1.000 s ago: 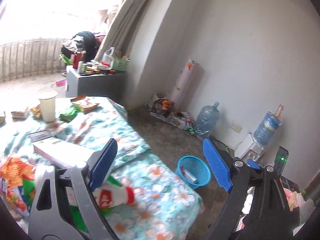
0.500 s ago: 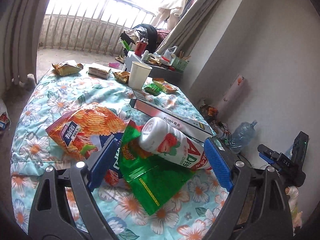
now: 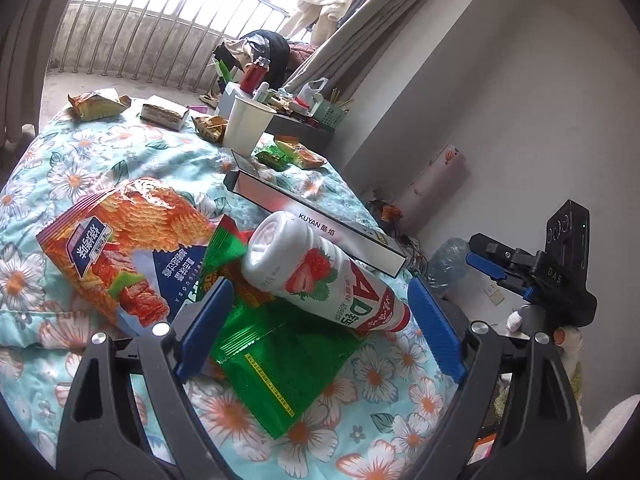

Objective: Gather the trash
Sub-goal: 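Grasp the white cable box with the right tool and lift it off the bed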

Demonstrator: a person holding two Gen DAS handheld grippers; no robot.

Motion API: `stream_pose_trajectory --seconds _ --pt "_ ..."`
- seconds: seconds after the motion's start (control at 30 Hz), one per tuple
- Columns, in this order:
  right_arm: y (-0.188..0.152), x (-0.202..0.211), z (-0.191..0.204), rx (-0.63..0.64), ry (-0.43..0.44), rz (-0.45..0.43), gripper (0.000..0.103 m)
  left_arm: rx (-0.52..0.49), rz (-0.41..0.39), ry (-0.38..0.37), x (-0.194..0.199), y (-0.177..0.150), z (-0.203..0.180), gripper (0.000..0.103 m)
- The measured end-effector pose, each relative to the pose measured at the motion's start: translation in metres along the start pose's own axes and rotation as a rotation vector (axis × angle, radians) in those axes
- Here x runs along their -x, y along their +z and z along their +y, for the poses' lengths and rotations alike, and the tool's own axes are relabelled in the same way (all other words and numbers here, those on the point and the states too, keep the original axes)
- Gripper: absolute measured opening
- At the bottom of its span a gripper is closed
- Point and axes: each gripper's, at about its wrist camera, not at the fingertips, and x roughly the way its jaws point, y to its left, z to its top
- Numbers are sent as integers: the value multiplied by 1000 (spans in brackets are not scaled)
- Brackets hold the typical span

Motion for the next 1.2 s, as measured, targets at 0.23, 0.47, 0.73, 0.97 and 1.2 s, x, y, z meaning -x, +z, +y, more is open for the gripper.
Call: stream_pose_trajectory --seconds 0.23,0.47,0.73,0.97,1.2 --pt "47 -57 29 156 92 140 97 19 -13 -55 -5 12 -2 84" --pt "75 -149 50 234 170 477 97 11 8 -68 -10 4 -2 84" --pt "78 -222 29 72 159 773 97 20 13 -84 -13 4 4 77" --pt "67 -237 8 -43 203 836 97 41 -14 -153 -22 22 -1 61" --pt "62 -229 -10 -171 325 849 92 91 61 -187 -62 38 -9 59"
